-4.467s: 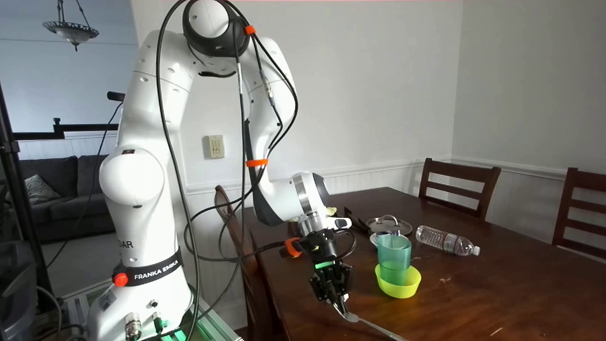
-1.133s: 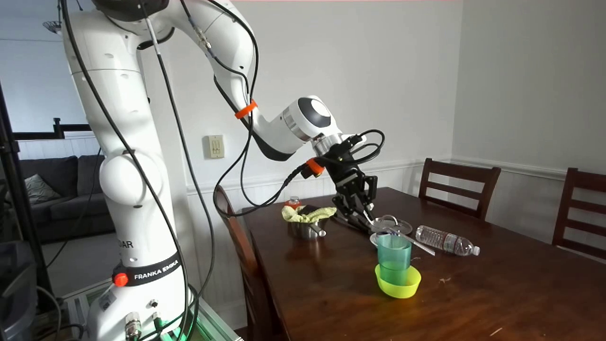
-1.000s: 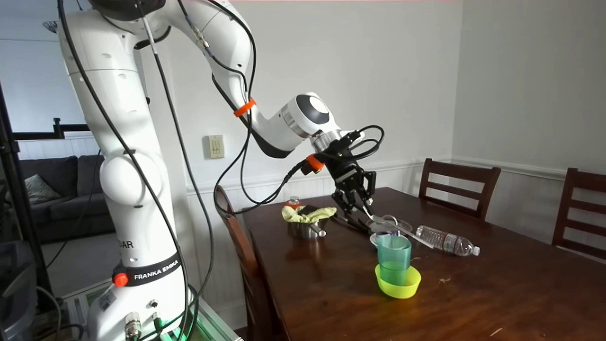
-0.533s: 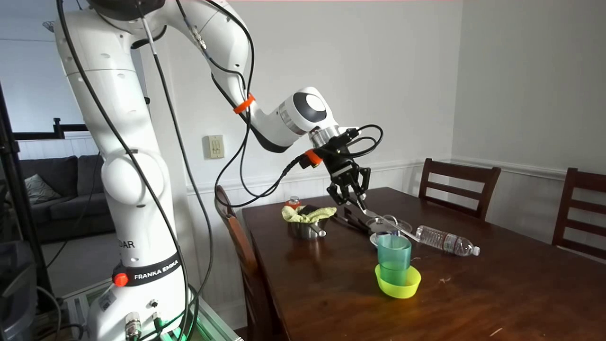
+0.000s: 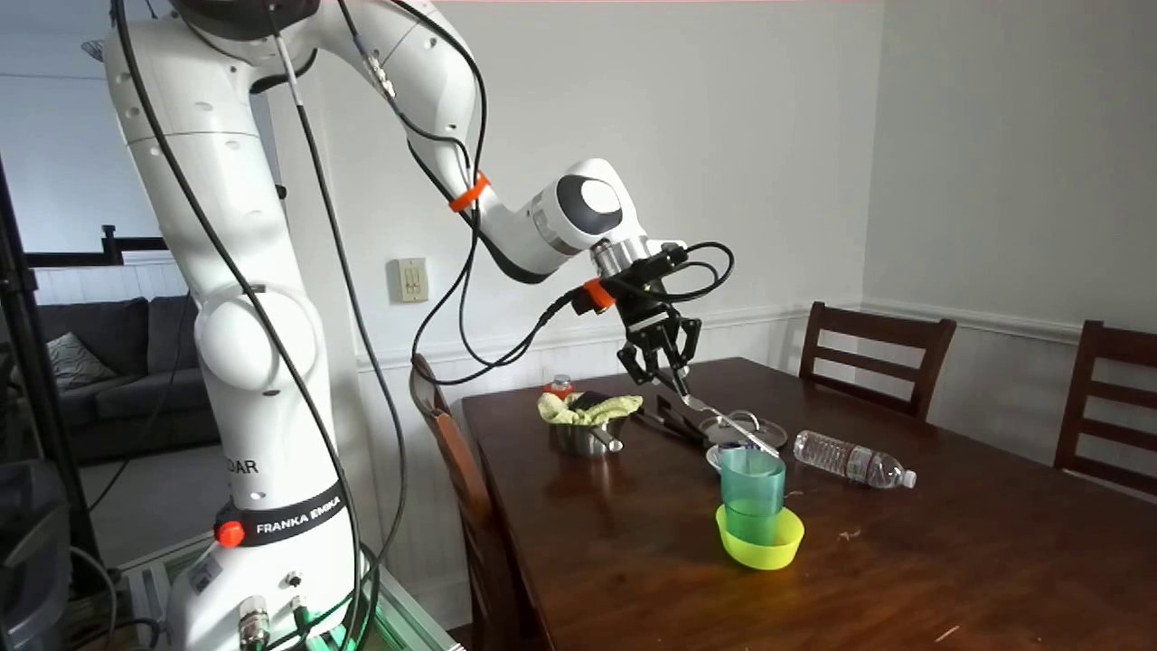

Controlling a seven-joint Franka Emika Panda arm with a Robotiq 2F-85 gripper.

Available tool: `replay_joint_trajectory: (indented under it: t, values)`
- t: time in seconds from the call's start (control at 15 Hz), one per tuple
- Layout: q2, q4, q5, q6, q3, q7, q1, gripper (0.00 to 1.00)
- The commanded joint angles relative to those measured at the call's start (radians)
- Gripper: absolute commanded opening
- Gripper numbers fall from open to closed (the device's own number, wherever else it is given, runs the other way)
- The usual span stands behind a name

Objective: Pick up the silver fork and put it in the green cup

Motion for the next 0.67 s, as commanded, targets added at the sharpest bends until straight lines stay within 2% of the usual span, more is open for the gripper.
replay_joint_trajectory:
  t: [0.0,0.27,0.6]
  values:
    - [-0.005,0.013,0.090,-0.035,0.004,-0.082,0.009,0.02]
    - [0.021,0.031,0.133,-0.045,-0.005,-0.133,-0.001,0.02]
    - [0.088,0.065,0.260,-0.013,-0.032,-0.246,-0.011,0.02]
